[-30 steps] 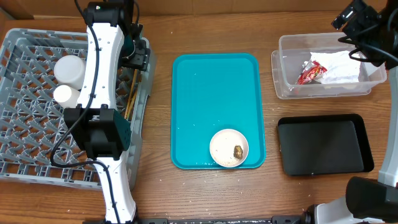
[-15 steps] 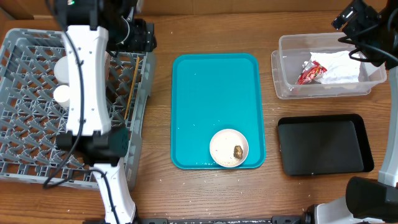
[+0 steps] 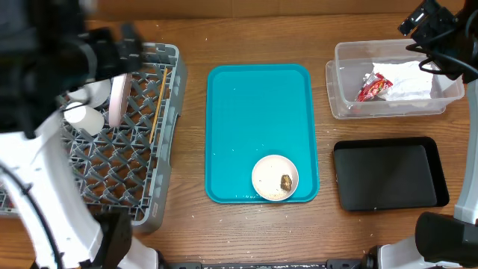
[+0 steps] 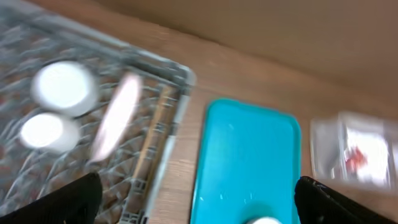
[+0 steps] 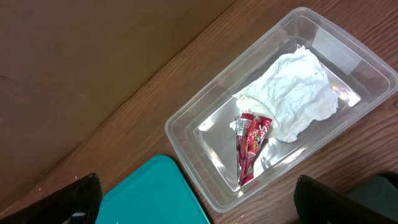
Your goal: Sort waste into correct bins and load items into the dishwasher
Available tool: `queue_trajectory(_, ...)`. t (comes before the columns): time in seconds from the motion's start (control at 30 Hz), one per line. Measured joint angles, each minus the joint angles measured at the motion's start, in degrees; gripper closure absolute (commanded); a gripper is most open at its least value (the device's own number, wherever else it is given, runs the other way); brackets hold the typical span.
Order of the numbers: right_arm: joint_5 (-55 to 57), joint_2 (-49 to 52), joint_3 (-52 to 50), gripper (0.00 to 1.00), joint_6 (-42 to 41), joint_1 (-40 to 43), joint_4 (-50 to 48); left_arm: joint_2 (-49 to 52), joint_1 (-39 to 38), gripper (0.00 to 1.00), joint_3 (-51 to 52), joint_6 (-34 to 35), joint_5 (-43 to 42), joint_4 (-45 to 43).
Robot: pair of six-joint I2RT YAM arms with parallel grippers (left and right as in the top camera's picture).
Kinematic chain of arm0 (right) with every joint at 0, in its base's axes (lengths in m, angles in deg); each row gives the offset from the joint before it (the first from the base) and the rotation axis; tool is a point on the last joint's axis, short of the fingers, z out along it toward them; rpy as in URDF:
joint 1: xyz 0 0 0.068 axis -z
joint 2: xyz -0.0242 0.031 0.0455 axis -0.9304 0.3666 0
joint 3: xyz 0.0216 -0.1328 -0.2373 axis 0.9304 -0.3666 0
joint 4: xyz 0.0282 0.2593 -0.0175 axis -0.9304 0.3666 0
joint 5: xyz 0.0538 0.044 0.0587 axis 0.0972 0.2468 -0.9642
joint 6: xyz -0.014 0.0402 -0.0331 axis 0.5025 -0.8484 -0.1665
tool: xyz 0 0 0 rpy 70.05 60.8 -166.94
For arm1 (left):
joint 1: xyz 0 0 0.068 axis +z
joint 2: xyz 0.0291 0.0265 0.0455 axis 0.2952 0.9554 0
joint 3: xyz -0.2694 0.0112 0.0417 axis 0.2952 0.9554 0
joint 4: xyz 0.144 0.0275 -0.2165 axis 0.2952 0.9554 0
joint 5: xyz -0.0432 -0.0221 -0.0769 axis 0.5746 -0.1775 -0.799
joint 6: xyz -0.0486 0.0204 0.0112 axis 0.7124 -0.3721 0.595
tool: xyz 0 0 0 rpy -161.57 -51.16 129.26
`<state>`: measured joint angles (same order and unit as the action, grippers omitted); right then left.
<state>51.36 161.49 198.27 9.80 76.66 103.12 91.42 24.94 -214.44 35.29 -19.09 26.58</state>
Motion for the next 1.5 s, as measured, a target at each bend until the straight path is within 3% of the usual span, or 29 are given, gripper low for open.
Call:
queue_trajectory(0.17,0.0,0.0,0.0,0.0,0.0,0.0,0.02,0.57,9.31,0.0,1.14,2.71,-0.13,-0.02)
queue_trajectory(0.37,-5.84,0.0,0.0,0.0,-1.07,0.0,3.1,0.98,12.85,0.0,1.49,2.89,1.07,-0.02)
queue_trajectory(0.57,-25.83,0.0,-0.07,0.0,2.45,-2.08,8.81,1.09,13.31,0.0,1.49,3.13,5.29,-0.02)
queue_trajectory(0.73,-27.76,0.0,-3.02,0.0,5.86,-14.62,16.06,2.71,13.84,0.0,1.49,5.38,6.54,-0.02)
queue_trajectory(0.87,-22.53,0.09,-7.76,0.01,3.17,-26.97,12.33,5.64,14.4,0.0,1.49,6.4,6.21,-0.02)
queue_trajectory(0.9,-20.7,0.22,-9.11,0.02,1.95,-30.01,10.4,6.54,14.4,0.12,1.49,6.54,5.2,-0.02)
queue_trajectory(0.93,-19.37,0.35,-10.01,0.02,1.2,-32.09,9.07,7.23,14.51,0.44,1.49,6.56,3.93,-0.02)
queue_trajectory(0.97,-17.64,0.48,-10.82,0.02,0.22,-34.01,7.69,7.87,14.51,0.87,1.49,6.71,2.4,-0.02)
queue_trajectory(1.0,-15.87,0.7,-11.43,0.0,-0.94,-35.95,6.43,8.5,14.51,0.96,1.49,6.23,0.15,-0.02)
queue_trajectory(1.2,-8.83,1.11,-11.85,0.0,-6.08,-38.07,3.5,9.4,11.28,0.96,1.66,-1.07,-19.34,-0.46)
queue_trajectory(1.3,-7.54,1.11,-11.85,0.0,-6.84,-34.58,3.3,9.46,2.99,0.96,1.7,-4.13,-18.99,-0.79)
queue_trajectory(1.5,-5.86,1.11,-11.85,0.0,-7.48,-26.16,3.3,12.2,-15.34,0.96,1.62,-5.31,-9.38,-3.76)
